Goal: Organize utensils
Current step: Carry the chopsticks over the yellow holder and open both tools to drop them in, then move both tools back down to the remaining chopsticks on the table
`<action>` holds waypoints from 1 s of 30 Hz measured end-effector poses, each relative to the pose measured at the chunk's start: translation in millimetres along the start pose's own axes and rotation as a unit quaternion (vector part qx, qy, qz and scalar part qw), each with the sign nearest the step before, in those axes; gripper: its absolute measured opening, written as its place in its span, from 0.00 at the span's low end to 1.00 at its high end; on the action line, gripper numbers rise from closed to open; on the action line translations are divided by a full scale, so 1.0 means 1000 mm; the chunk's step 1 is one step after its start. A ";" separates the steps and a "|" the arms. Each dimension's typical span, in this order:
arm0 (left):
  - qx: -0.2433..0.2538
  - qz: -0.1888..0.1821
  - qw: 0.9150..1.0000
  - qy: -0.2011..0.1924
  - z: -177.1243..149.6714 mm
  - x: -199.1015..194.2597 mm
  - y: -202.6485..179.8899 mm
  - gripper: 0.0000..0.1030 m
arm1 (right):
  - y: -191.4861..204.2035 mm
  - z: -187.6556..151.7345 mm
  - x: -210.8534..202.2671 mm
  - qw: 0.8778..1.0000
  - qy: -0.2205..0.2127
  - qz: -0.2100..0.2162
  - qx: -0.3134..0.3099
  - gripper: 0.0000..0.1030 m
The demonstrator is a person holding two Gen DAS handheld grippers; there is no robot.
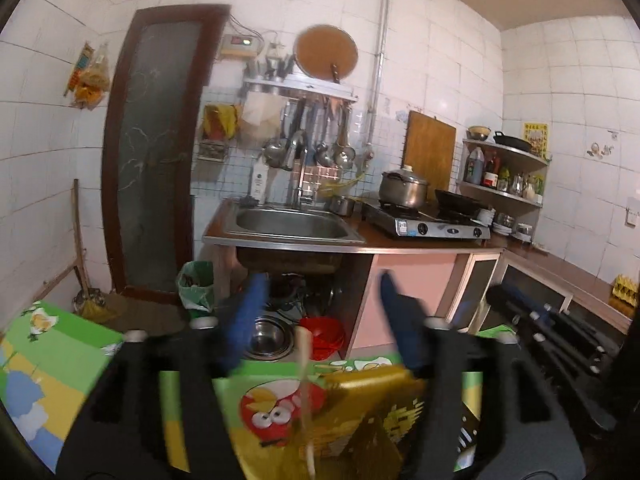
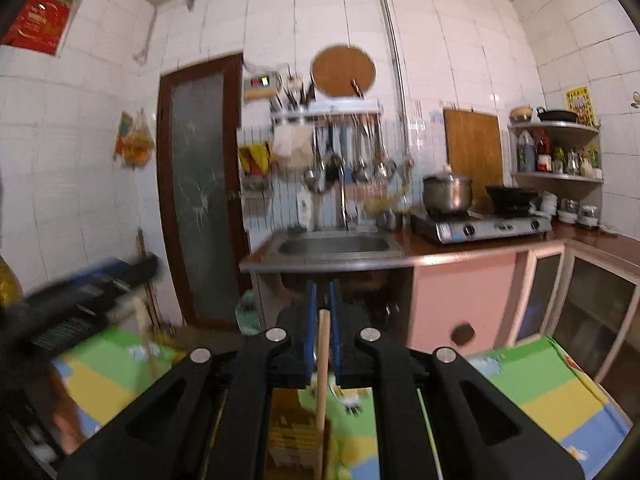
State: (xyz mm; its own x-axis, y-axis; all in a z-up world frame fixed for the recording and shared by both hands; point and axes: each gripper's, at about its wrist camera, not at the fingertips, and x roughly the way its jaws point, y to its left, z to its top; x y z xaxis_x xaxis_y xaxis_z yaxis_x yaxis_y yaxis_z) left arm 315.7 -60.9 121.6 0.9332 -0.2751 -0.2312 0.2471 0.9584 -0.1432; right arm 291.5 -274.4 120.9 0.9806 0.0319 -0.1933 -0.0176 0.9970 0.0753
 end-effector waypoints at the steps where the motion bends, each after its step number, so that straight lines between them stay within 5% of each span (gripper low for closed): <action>1: 0.001 0.002 1.000 0.004 0.002 -0.012 0.002 0.74 | -0.003 0.000 -0.005 1.000 0.010 -0.003 0.001 0.33; 3: -0.001 0.010 1.000 0.009 0.004 -0.036 0.008 0.83 | -0.011 -0.001 -0.025 1.000 0.019 -0.011 0.012 0.68; 5: -0.005 0.020 1.000 0.019 0.004 -0.059 0.015 0.95 | -0.016 -0.001 -0.043 0.999 0.025 -0.014 0.015 0.68; 11: -0.015 0.043 0.996 0.073 -0.018 -0.119 0.029 0.95 | -0.029 -0.023 -0.090 0.994 0.099 -0.027 0.031 0.74; 17: -0.012 0.059 0.990 0.126 -0.074 -0.151 0.033 0.95 | -0.026 -0.070 -0.113 0.986 0.162 -0.037 0.029 0.75; 30: -0.020 0.071 0.957 0.280 -0.175 -0.111 0.049 0.95 | 0.001 -0.166 -0.114 0.959 0.275 -0.063 0.024 0.75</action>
State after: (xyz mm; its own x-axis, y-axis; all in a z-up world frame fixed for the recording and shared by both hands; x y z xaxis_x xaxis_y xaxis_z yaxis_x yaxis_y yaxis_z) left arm 178.2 3.0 -27.8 0.6680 -0.1506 -0.7287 0.1080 0.9886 -0.1054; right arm 147.2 -265.4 -19.0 0.7229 -0.0429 -0.6896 0.1163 0.9914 0.0603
